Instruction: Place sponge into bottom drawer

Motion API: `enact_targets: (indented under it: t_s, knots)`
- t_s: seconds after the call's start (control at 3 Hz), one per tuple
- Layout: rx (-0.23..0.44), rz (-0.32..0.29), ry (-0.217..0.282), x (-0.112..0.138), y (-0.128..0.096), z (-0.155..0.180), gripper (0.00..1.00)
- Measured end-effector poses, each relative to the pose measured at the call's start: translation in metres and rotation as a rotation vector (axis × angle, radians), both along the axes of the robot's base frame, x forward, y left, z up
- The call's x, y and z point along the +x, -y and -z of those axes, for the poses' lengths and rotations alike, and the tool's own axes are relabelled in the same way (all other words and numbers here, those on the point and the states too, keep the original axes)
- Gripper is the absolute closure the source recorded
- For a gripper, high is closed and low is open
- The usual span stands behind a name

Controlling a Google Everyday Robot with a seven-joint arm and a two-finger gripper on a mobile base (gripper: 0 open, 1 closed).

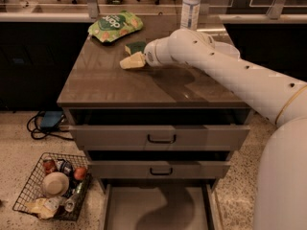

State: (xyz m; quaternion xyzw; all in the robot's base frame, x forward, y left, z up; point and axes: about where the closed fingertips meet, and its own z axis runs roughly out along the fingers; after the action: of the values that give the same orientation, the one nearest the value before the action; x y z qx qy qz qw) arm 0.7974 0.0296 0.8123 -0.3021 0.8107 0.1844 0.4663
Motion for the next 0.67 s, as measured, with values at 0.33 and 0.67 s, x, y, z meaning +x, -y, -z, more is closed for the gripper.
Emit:
enact_targets:
  t_s: [0.33, 0.67]
  knots:
    - [0.001, -0.001, -0.005, -0.0002, -0.0017, 0.0025, 0.41]
    - [0.001, -0.001, -0.005, -0.0003, -0.002, 0.0016, 0.63]
